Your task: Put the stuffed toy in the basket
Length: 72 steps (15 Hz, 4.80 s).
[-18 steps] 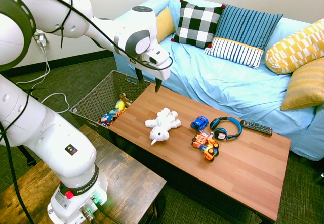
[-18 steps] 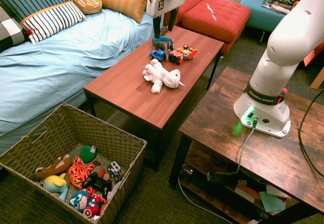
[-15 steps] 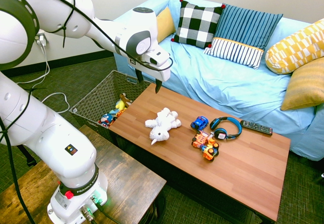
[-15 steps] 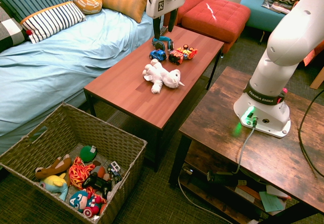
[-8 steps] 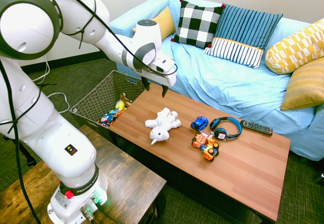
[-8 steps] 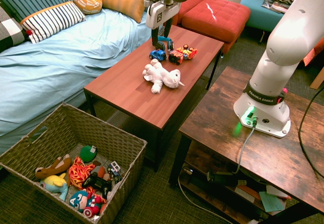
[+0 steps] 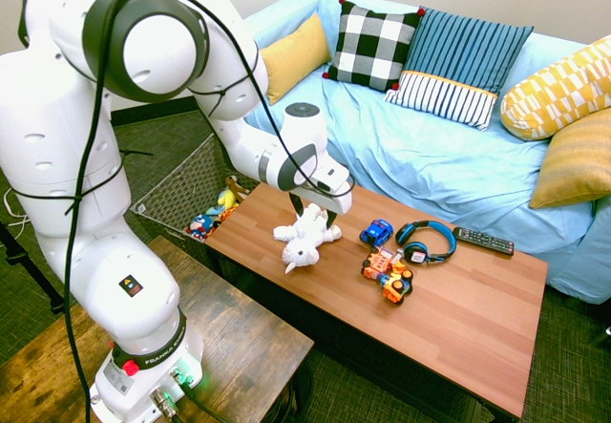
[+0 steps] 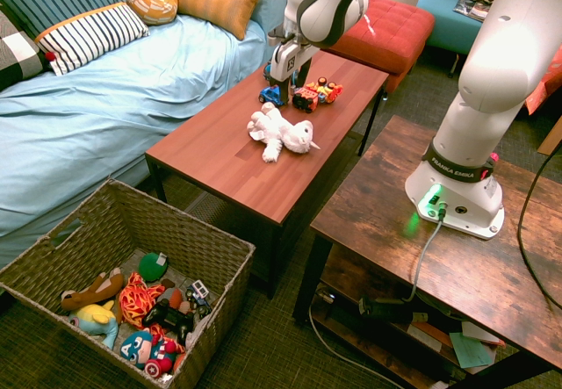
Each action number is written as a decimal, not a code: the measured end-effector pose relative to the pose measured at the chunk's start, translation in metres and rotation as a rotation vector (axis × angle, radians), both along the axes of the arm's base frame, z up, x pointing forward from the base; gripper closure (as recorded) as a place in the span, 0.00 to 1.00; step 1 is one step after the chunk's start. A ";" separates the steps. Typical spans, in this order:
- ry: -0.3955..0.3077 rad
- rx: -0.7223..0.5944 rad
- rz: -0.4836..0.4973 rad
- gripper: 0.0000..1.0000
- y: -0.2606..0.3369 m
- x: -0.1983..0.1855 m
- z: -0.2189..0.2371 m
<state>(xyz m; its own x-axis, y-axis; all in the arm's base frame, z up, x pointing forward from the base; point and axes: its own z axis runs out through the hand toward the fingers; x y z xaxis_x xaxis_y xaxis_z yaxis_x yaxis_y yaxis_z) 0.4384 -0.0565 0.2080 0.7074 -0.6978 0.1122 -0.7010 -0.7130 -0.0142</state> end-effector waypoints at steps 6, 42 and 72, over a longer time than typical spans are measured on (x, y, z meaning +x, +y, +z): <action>0.014 0.030 -0.040 0.00 0.003 -0.003 -0.045; -0.038 0.057 0.005 1.00 0.125 0.053 0.000; 0.007 -0.078 0.145 0.00 0.480 0.085 -0.090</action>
